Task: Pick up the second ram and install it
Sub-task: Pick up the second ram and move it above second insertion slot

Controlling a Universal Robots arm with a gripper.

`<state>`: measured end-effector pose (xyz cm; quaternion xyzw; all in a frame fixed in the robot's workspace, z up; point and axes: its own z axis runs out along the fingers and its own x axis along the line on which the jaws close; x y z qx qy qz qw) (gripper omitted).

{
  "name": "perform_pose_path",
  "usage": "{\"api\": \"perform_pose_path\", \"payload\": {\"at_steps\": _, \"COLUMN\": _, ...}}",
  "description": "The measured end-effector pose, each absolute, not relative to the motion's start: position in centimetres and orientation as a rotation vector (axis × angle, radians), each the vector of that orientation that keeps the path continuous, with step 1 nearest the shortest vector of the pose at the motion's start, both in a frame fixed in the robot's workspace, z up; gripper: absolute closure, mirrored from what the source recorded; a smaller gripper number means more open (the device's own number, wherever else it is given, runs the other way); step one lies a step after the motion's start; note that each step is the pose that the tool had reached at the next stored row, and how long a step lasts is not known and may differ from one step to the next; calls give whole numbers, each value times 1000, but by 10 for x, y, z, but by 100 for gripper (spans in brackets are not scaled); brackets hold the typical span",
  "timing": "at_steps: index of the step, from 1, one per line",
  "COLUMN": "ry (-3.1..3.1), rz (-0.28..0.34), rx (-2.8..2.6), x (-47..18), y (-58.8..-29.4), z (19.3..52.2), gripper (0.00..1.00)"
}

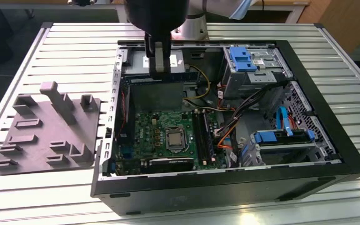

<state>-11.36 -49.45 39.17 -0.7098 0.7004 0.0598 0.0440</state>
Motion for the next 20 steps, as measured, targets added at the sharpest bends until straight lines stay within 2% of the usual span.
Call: {"api": "perform_pose_path", "payload": {"at_steps": 20, "ry": 2141, "rz": 183, "rx": -2170, "x": -88, "y": -493, "z": 389, "gripper": 88}}
